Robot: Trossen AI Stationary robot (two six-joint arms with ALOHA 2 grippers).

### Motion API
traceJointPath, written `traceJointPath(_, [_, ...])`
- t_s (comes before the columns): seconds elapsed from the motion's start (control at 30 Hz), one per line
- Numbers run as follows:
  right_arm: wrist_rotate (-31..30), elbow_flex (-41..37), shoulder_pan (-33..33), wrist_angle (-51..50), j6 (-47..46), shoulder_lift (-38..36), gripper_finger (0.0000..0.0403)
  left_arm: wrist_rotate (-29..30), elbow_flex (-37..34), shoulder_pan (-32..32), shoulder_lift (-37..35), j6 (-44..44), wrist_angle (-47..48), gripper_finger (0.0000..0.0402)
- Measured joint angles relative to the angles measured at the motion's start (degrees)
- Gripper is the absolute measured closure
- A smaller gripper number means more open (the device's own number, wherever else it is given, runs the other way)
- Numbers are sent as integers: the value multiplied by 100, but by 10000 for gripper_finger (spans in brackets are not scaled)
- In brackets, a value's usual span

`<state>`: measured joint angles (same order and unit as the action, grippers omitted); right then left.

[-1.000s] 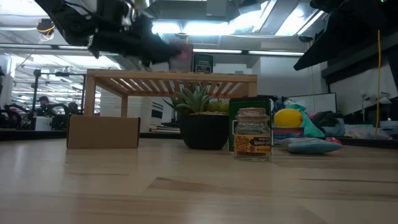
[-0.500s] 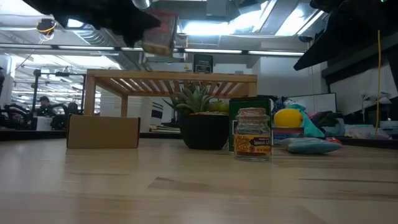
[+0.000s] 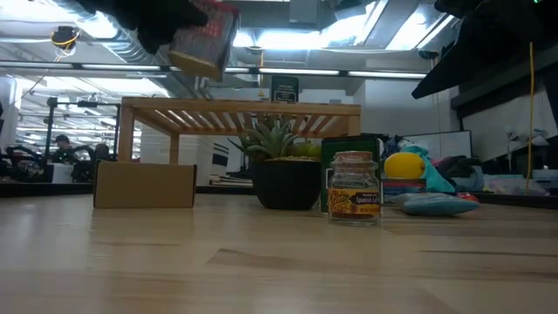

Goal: Shelf spices
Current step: Remove the red seasoning can from the shelf

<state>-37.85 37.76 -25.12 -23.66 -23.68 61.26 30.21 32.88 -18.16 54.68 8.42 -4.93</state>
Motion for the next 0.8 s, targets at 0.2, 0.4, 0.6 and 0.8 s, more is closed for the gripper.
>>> traceJointPath(0.2, [1,0,0,0,0,0,56,1211,0,-871,1141,206,-974,228])
traceJointPath(0.4, [0,0,0,0,0,2,56,1454,0,-1073,2535,479,-2269,228])
traceJointPath(0.6, [1,0,0,-1,1,0,56,1679,0,-1068,3636,929,-3280,228])
traceJointPath(0.8, [2,0,2,-2,0,0,56,1677,0,-1114,4406,1284,-4078,228])
